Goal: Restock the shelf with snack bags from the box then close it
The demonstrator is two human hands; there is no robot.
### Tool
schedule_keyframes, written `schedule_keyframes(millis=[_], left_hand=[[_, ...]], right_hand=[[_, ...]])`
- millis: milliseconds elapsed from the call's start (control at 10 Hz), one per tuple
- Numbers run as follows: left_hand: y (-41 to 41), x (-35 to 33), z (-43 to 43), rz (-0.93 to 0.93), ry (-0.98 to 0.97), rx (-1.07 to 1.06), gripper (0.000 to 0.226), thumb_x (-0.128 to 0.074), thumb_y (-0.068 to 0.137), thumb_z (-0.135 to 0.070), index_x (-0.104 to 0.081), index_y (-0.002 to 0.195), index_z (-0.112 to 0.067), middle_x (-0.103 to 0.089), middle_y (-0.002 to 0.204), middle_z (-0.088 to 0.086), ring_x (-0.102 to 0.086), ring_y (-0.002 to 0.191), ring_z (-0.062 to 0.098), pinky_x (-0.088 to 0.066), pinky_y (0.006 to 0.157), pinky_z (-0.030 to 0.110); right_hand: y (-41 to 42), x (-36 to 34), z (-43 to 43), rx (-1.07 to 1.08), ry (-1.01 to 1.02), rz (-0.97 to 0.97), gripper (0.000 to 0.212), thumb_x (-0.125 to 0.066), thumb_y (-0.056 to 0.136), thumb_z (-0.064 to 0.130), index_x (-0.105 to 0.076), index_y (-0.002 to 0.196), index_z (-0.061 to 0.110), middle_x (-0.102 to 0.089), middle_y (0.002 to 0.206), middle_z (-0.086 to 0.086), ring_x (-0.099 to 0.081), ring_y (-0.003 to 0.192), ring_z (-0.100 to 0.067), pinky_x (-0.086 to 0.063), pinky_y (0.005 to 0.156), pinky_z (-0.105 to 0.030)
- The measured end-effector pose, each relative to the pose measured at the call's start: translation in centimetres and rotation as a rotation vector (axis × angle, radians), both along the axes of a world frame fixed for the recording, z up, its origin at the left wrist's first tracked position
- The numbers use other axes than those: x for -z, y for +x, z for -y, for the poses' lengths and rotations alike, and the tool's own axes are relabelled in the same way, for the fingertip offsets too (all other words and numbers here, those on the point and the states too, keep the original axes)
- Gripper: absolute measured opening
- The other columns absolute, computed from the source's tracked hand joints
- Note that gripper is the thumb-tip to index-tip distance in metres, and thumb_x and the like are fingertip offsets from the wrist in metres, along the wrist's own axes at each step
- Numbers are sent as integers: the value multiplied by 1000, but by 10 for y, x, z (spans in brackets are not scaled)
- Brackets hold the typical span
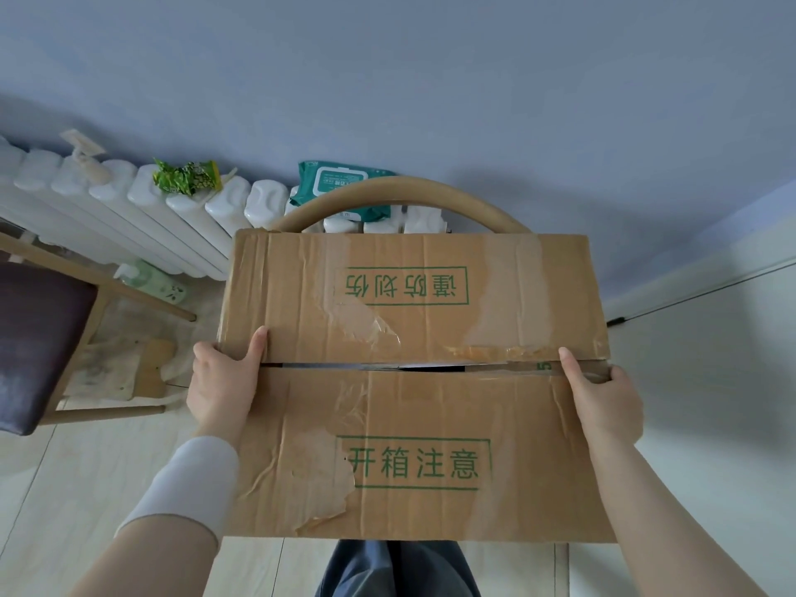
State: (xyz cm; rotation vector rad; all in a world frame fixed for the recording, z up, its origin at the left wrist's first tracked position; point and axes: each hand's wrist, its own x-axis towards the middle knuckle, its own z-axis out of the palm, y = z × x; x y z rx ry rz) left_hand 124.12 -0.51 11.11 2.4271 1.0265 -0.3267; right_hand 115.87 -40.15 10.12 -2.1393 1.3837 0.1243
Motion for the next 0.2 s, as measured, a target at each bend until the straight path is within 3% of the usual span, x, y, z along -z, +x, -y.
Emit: schedule_keyframes(millis=[100,200], left_hand=[[-1,-7,-7,-11,-88,50,79,-46,84,-65,-36,131,-3,-50,130,19,-49,116,40,-41,93,49],[-13,-17,-29,27,-251,31,69,-40,92,-57,-36,139,-7,-47,138,16,-45,125,35,-36,103,49]], right_hand=[[1,-9,2,-6,141,10,64,-57,74,68,-56,111,15,-60,104,-2,-56,104,-30,-46,86,-41],[-8,-25,16,75,236,143,66,-57,78,62,-55,122,13,-59,118,-7,-53,113,-27,-41,95,-39]])
